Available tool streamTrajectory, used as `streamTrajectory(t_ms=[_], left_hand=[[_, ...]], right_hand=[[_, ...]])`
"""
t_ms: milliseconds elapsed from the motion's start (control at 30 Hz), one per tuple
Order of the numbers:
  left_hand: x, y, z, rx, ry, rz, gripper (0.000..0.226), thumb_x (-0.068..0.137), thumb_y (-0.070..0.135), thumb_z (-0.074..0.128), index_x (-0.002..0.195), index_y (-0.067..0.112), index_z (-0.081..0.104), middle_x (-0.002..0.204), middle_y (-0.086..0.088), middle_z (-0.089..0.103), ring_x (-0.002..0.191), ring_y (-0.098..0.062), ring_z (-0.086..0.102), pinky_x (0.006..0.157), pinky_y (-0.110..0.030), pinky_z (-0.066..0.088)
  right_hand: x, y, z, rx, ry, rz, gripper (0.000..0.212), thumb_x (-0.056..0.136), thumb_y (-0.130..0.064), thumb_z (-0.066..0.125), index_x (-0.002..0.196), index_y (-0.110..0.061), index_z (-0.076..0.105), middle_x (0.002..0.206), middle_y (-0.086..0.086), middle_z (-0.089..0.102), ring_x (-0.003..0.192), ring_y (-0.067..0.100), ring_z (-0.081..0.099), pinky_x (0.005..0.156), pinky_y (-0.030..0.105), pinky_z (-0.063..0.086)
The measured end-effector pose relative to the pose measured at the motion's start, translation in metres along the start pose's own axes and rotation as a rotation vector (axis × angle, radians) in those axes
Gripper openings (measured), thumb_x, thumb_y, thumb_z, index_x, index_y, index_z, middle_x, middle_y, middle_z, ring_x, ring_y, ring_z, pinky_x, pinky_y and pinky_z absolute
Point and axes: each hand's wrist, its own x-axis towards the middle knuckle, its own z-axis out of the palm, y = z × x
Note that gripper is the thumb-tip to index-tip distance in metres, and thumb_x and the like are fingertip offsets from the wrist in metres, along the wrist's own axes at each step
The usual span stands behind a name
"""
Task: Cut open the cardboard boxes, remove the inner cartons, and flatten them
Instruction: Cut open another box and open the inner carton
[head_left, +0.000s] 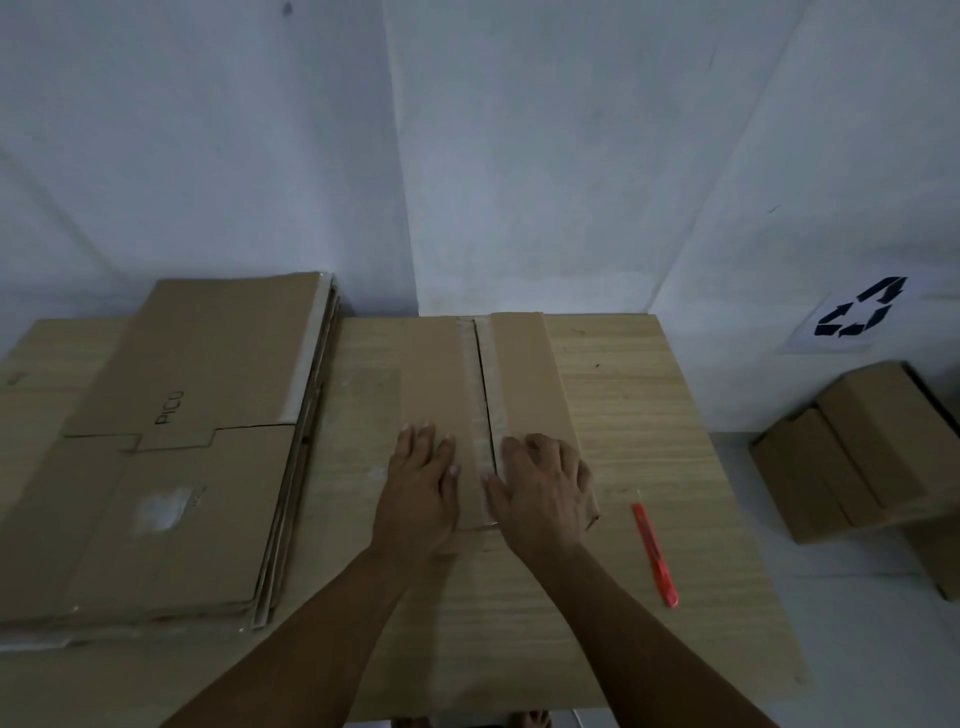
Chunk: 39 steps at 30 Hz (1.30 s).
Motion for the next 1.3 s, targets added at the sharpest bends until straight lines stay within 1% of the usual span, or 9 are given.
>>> streamTrajectory(t_ms=[300,400,500,600,767,867,1033,1133,1300], left_hand=[[0.007,-0.001,-0.002,0.067,-0.095,-0.041,0.069,0.099,0.05,0.012,0.146,0.015,0.048,0.162,-0.006,0.028,0.153,-0.027,0.009,0.122,-0.046,0.024],[0.006,0.001,-0.005,0.065,-0.078,-0.015,0.069,0.1,0.049,0.012,0.148,0.014,0.047,0.162,-0.007,0.028,0.153,-0.028,0.009,0.123,-0.043,0.019],[0.007,0.002,-0.006,0.102,-0.107,-0.015,0.066,0.101,0.047,0.014,0.148,0.015,0.047,0.161,-0.009,0.029,0.153,-0.03,0.012,0.123,-0.045,0.02],[0.005,0.008,-0.009,0.252,-0.066,0.009,0.052,0.102,0.038,0.028,0.139,0.017,0.056,0.152,-0.013,0.044,0.144,-0.036,0.032,0.114,-0.053,0.033],[0.003,0.025,-0.011,0.319,0.168,0.058,0.037,0.09,0.029,0.044,0.112,0.013,0.069,0.112,-0.012,0.057,0.102,-0.035,0.048,0.084,-0.044,0.046],[0.01,0.039,-0.008,0.335,0.08,-0.007,0.061,0.091,0.05,0.038,0.12,0.005,0.067,0.123,-0.018,0.057,0.113,-0.037,0.045,0.099,-0.045,0.04],[0.012,0.057,-0.01,0.368,-0.228,-0.207,0.1,0.079,0.081,0.035,0.151,0.012,0.031,0.158,-0.013,0.022,0.144,-0.037,0.014,0.116,-0.054,0.019],[0.014,0.061,-0.023,0.181,-0.183,-0.226,0.095,0.074,0.07,0.042,0.151,0.014,0.033,0.158,-0.01,0.025,0.145,-0.031,0.018,0.116,-0.052,0.022],[0.02,0.05,-0.075,-0.704,-0.032,-0.392,0.068,0.089,0.032,0.069,0.15,0.021,0.042,0.147,0.011,0.046,0.125,-0.001,0.045,0.105,-0.026,0.037]], right_hand=[[0.01,-0.004,-0.039,0.242,0.189,-0.026,0.027,0.089,-0.012,0.066,0.116,-0.011,0.071,0.107,0.006,0.071,0.088,0.026,0.07,0.068,0.035,0.057],[0.018,0.013,-0.072,0.309,0.206,0.029,0.029,0.097,-0.015,0.058,0.124,-0.014,0.069,0.115,0.004,0.072,0.086,0.023,0.07,0.075,0.036,0.056],[0.02,0.039,-0.091,0.18,0.339,0.035,0.017,0.094,-0.008,0.063,0.105,-0.012,0.075,0.096,0.006,0.072,0.064,0.02,0.061,0.056,0.022,0.045],[0.018,0.07,-0.094,-0.113,0.336,0.185,0.029,0.082,0.0,0.063,0.106,-0.014,0.072,0.111,0.01,0.064,0.095,0.031,0.054,0.078,0.037,0.04],[-0.007,0.081,-0.064,-0.348,0.022,0.172,0.02,0.085,-0.028,0.058,0.102,-0.022,0.066,0.111,0.006,0.056,0.109,0.03,0.047,0.105,0.053,0.029],[-0.025,0.065,-0.033,-0.162,-0.233,0.101,0.071,0.091,-0.069,0.027,0.136,-0.021,0.054,0.146,0.015,0.042,0.131,0.036,0.038,0.11,0.055,0.03],[-0.035,0.042,-0.019,-0.097,-0.321,0.171,0.1,0.083,-0.077,-0.003,0.157,-0.016,0.022,0.163,0.022,0.009,0.149,0.04,0.009,0.12,0.054,0.012],[-0.033,0.043,-0.018,-0.106,-0.31,0.186,0.095,0.087,-0.076,0.0,0.158,-0.017,0.02,0.164,0.022,0.008,0.15,0.041,0.008,0.121,0.055,0.01],[-0.028,0.046,-0.021,-0.101,-0.339,0.19,0.086,0.094,-0.075,0.013,0.159,-0.018,0.013,0.165,0.019,0.003,0.151,0.039,0.003,0.122,0.053,0.009]])
